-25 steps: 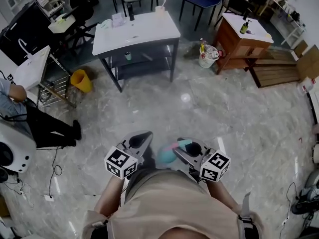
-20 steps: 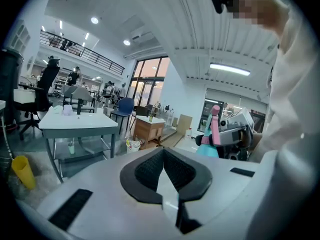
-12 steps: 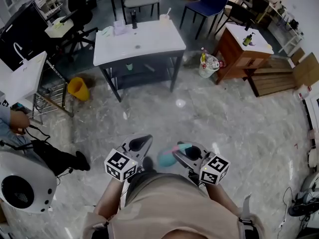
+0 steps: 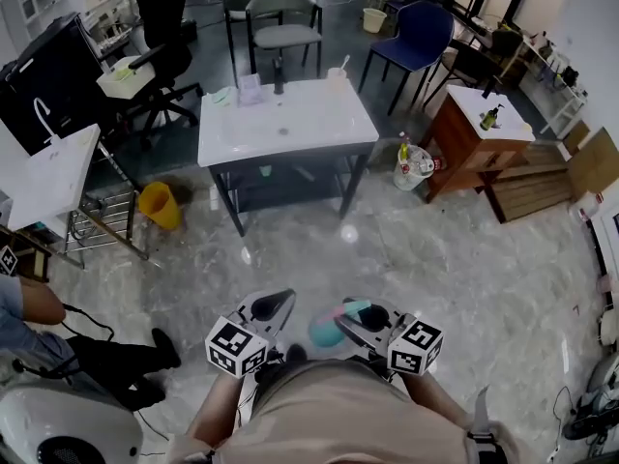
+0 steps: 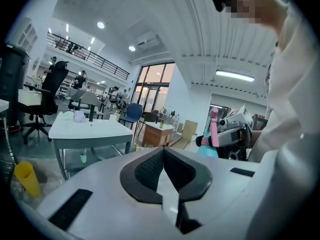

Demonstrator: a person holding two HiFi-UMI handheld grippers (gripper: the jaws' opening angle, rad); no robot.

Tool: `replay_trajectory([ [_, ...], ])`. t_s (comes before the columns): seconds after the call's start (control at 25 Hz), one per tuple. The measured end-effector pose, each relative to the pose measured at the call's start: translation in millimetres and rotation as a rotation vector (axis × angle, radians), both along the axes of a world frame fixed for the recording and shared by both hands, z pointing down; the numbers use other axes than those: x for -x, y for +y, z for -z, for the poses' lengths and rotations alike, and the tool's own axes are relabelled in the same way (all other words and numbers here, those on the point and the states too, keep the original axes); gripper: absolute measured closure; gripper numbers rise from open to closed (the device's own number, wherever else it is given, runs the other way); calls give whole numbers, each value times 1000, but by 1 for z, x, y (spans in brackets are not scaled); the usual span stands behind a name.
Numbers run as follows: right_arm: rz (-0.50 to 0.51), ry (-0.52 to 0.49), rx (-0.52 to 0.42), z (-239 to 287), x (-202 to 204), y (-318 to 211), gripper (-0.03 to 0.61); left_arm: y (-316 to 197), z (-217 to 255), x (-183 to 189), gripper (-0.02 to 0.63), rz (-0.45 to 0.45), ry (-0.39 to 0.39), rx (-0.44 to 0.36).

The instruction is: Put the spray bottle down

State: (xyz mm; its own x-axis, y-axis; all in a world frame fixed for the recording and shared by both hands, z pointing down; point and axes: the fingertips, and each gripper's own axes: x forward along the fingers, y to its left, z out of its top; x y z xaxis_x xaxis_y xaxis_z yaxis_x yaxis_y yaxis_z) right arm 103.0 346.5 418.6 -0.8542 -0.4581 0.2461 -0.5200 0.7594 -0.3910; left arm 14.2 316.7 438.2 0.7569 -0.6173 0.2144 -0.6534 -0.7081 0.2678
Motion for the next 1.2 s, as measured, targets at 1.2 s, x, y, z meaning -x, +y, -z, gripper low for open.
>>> replay_trajectory([
  [1.2, 150, 16, 49, -22, -8, -133, 420, -108, -3, -3, 604, 125, -25, 27],
])
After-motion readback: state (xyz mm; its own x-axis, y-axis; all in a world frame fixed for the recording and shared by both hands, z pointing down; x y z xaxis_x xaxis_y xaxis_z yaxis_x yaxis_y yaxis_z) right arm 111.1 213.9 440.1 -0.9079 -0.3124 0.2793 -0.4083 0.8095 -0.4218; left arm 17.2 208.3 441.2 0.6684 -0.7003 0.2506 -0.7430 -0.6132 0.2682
